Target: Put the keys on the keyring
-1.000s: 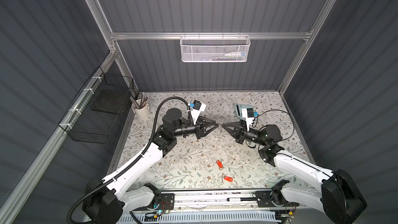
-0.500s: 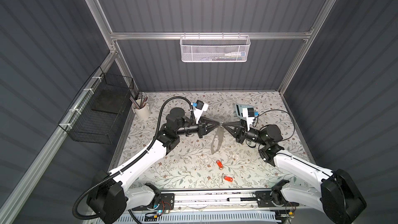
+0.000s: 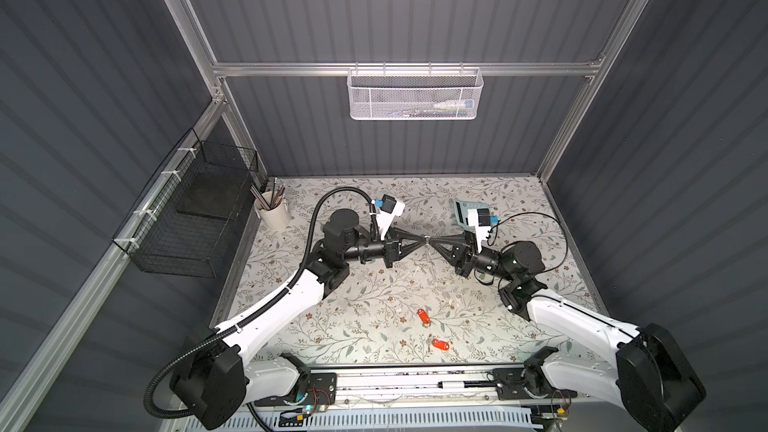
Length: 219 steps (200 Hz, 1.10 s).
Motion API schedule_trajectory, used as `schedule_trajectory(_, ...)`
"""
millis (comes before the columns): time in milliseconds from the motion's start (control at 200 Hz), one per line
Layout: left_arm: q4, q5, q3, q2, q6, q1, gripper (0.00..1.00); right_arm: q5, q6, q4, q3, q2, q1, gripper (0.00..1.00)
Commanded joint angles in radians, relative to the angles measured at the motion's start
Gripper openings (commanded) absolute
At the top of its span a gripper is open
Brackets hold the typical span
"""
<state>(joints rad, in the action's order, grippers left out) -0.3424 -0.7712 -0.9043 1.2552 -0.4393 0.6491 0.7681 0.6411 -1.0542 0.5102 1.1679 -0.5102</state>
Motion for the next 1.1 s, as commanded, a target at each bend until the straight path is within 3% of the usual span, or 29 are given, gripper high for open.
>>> schedule_trajectory(0,-0.019,-0.013,0.01,0.003,-0.015,0.017,0.0,0.019,0.002,-0.054,-0.004,-0.001,-0.003,0.0)
schedule_trajectory(80,0.053,0.027,-0.008,-0.013,0.026,0.017,0.0,0.015,-0.011,-0.034,-0.004,-0.01,-0.001,0.0)
schedule_trajectory(120,0.109,0.053,-0.022,-0.025,0.064,0.017,0.0,0.006,-0.017,-0.018,-0.01,-0.022,0.004,0.13)
schedule_trajectory(220,0.246,0.096,-0.065,-0.046,0.152,0.017,0.0,-0.006,-0.003,-0.014,-0.031,-0.043,0.032,0.28)
schedule_trajectory(390,0.438,0.137,-0.167,-0.041,0.248,0.02,0.0,-0.017,0.027,-0.013,-0.077,-0.103,0.086,0.41)
schedule_trajectory(550,0.692,0.255,-0.317,0.023,0.375,0.045,0.0,-0.032,-0.015,0.053,-0.088,-0.151,0.107,0.44)
schedule_trajectory(815,1.054,0.308,-0.614,0.187,0.578,0.074,0.0,-0.023,-0.042,0.078,-0.078,-0.149,0.106,0.55)
schedule_trajectory(1091,1.327,0.351,-0.851,0.34,0.738,0.122,0.0,0.01,-0.036,0.064,-0.07,-0.098,0.099,0.51)
